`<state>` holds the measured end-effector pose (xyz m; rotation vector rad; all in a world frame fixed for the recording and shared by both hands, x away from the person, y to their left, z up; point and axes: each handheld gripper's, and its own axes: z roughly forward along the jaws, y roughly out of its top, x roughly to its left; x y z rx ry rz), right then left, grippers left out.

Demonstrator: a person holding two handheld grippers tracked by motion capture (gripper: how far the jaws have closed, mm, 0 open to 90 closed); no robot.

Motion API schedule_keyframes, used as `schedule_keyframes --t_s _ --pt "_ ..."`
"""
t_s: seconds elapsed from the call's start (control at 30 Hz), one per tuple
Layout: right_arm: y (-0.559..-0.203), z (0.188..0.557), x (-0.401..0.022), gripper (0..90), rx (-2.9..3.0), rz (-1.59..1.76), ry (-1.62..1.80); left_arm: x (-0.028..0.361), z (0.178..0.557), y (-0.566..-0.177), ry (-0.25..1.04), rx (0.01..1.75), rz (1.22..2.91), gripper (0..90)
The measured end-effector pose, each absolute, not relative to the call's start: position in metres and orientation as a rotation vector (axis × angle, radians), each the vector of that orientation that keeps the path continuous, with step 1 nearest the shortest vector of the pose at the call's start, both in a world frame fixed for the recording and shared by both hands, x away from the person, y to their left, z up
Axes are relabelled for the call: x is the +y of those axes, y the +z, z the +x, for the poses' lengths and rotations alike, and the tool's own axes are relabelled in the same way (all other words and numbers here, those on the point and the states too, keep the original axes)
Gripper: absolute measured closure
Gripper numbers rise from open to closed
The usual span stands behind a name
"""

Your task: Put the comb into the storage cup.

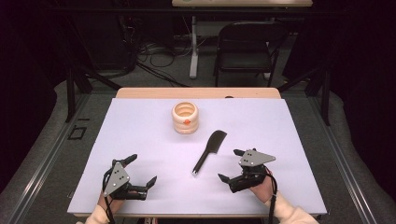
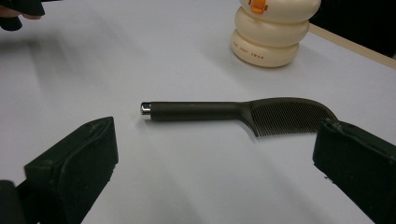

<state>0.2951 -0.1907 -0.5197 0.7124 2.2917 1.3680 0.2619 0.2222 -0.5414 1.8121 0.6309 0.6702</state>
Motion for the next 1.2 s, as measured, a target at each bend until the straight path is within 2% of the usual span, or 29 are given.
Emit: schedule_keyframes --t_s 1.2 --pt "-0.528 0.320 -0.148 0.0 2.380 0.706 1.345 0.221 0.263 -0.542 0.664 0.627 1.830 0.0"
